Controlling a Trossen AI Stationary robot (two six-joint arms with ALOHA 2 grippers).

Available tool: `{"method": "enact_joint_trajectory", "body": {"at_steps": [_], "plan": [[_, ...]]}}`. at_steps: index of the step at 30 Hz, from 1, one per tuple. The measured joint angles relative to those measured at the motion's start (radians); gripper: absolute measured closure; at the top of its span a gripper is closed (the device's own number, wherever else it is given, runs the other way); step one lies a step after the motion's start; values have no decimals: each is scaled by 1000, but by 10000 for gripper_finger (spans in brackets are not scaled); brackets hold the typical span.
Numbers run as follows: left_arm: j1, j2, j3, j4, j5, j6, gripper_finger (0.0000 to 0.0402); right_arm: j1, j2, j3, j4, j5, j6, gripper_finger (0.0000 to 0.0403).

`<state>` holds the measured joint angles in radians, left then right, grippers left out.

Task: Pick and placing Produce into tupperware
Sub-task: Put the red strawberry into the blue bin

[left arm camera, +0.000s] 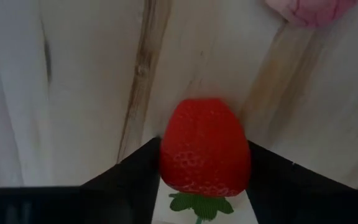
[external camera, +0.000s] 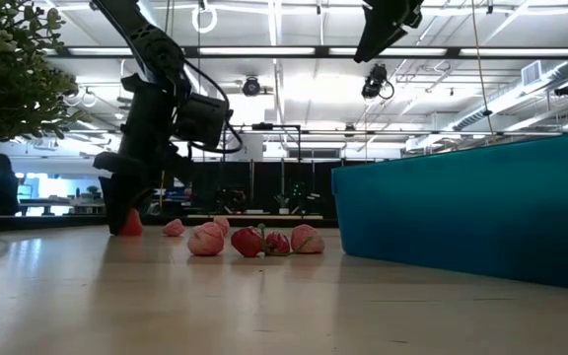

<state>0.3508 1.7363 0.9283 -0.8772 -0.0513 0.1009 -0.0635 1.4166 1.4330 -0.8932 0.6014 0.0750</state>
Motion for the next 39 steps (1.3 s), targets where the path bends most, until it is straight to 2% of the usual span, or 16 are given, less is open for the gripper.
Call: {"method": "enact_joint_trajectory", "body": {"at_steps": [2,9,15,19,24,32,34,39], "plan": [[0,0,1,-1,0,-4,210,0,0,0,0,0,0,160],[-38,2,86,10,-1,-64,208,0,0,0,0,0,-5,160],[-129,2,266,2,3,-64,208,0,0,0,0,0,-23,160],[-202,2,386,55,27,-63,210,-3,0,0,0,0,-51,160],[-301,0,459,233,29,-55,203,-24,0,0,0,0,-51,160],[-443,26,444,568,33,-11,208,-88,0,0,0,0,-58,160],[-462,57,447,668,32,-10,202,-106,0,0,2,1,-58,160],[-485,173,458,771,29,-3,203,-141,0,0,9,0,-59,160]]}}
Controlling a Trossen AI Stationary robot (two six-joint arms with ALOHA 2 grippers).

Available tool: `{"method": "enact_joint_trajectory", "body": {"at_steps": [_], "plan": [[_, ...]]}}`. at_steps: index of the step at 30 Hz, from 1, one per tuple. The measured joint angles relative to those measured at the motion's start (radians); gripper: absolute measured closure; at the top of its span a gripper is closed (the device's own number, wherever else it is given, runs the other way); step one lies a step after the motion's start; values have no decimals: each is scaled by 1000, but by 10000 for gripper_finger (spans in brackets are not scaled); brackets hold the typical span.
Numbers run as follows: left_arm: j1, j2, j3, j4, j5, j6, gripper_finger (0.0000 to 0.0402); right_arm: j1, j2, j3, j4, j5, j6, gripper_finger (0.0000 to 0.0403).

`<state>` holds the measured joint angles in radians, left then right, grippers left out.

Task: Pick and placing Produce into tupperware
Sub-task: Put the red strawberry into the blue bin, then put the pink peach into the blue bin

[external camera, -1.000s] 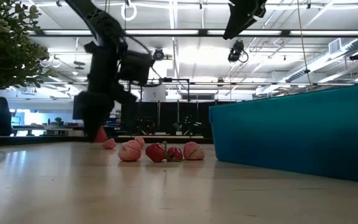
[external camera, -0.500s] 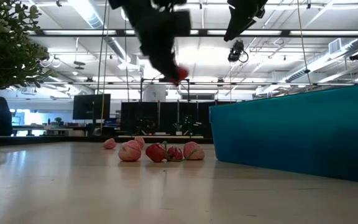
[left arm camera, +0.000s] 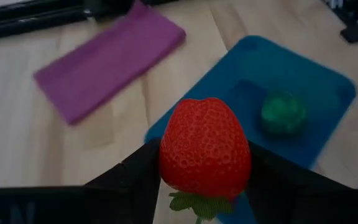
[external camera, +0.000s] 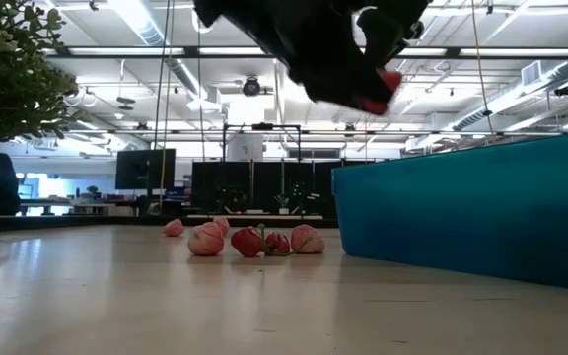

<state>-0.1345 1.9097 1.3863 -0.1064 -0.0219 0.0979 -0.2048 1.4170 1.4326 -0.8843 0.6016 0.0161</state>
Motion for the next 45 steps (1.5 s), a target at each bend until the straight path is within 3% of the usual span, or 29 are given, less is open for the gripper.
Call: {"method": "enact_joint_trajectory", "body": {"at_steps": [4,14,19,28,35,40,45], "plan": [[-1,93,34,105,1,-13,209,-20,-1,0,8,0,7,160],[2,229,115,114,38,-138,192,-32,-2,0,10,-1,7,160],[8,232,112,89,56,-223,200,-31,-2,0,10,0,7,160],[7,232,112,74,58,-215,152,-31,-3,0,10,-1,7,160],[20,221,143,42,48,-129,152,-31,-3,0,9,-1,7,160],[44,188,274,-191,43,-57,168,-31,-3,0,5,-10,11,160],[80,187,506,-664,29,36,182,-28,-3,0,-15,-97,39,160]]}}
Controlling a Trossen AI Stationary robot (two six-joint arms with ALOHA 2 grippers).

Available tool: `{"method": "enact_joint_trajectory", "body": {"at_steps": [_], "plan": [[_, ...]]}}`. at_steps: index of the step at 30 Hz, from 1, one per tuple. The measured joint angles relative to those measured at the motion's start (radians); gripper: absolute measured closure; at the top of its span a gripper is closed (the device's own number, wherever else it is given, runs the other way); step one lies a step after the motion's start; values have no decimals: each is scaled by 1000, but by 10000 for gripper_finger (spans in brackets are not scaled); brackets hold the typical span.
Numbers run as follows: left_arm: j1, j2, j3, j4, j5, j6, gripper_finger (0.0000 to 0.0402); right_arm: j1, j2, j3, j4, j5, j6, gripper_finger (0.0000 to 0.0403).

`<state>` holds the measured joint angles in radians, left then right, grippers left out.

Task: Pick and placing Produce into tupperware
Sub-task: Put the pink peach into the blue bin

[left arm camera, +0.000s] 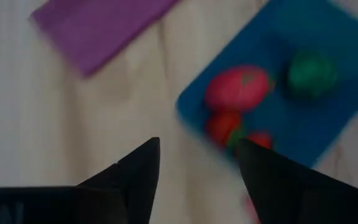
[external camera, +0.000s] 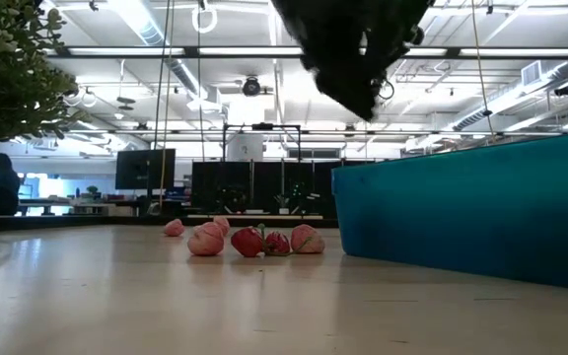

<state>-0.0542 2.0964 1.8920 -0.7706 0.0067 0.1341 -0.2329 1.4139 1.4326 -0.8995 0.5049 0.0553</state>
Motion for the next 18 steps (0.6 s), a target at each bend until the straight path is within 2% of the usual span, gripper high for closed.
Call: {"method": "enact_joint_trajectory", "body": {"at_steps": [2,4,7,9,11,15,18], "plan": [[19,-2,78,-185,-91,25,189,0,0,0,-19,-64,21,160],[40,3,169,-373,-235,-1,199,0,0,0,-52,-136,31,160],[70,-2,299,-628,-449,-63,216,0,0,0,-90,-221,31,160],[89,0,381,-797,-540,-132,226,0,0,0,-102,-259,36,160],[109,-13,429,-789,-595,-180,235,1,0,-8,-93,-286,40,160],[145,-105,449,-796,-602,-149,250,0,-1,-68,-46,-340,20,160],[180,-165,436,-800,-606,-136,260,12,-2,-169,75,-432,-3,160]]}}
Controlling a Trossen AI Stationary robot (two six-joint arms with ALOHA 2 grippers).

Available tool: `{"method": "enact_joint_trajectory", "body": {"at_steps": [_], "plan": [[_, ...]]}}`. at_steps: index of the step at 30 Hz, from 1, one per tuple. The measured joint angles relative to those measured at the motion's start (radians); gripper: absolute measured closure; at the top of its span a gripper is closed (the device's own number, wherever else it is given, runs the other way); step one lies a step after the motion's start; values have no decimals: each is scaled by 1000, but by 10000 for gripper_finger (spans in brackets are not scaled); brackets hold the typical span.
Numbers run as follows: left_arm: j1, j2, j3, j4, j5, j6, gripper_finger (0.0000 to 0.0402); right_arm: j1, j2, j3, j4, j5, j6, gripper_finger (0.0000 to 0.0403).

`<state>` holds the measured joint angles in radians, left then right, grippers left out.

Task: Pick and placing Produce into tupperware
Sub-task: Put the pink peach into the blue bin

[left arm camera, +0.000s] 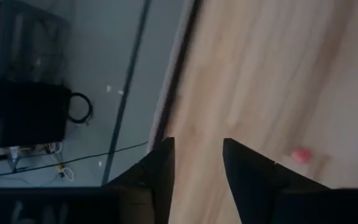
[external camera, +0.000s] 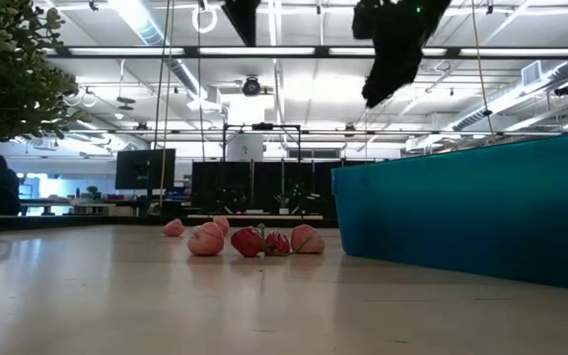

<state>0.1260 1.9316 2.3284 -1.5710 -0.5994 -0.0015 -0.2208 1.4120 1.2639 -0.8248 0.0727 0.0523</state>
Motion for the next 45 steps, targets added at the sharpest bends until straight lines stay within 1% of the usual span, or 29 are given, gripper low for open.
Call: {"method": "enact_joint_trajectory", "body": {"at_steps": [2,4,6,7,9,11,15,17,20,24,26,32,38,45], "plan": [[28,-49,-2,0,0,34,266,17,2,-85,125,-94,-13,160],[51,-101,2,3,-5,44,271,41,2,-172,283,-211,-15,160],[84,-145,2,-1,-4,43,275,72,2,-245,446,-319,6,160],[96,-164,3,2,-5,33,276,89,2,-270,516,-357,25,160],[128,-190,1,-1,-3,6,279,126,2,-296,627,-393,49,160],[154,-214,0,0,-2,-22,280,164,5,-303,694,-395,50,160],[199,-243,1,4,-3,-46,278,231,46,-239,694,-394,56,163],[214,-241,1,6,-3,-44,279,258,84,-180,679,-394,43,166],[230,-237,0,7,0,-28,282,284,166,-57,554,-393,5,172],[243,-229,0,8,-1,47,287,287,299,97,389,-388,-38,180],[248,-230,0,8,-1,71,289,284,371,159,353,-388,-38,183],[268,-230,0,4,-2,74,288,282,567,329,243,-399,-54,188],[277,-230,0,2,-2,108,291,283,700,426,186,-402,-57,188],[277,-230,0,2,-2,119,290,286,760,446,50,-432,-54,188]]}}
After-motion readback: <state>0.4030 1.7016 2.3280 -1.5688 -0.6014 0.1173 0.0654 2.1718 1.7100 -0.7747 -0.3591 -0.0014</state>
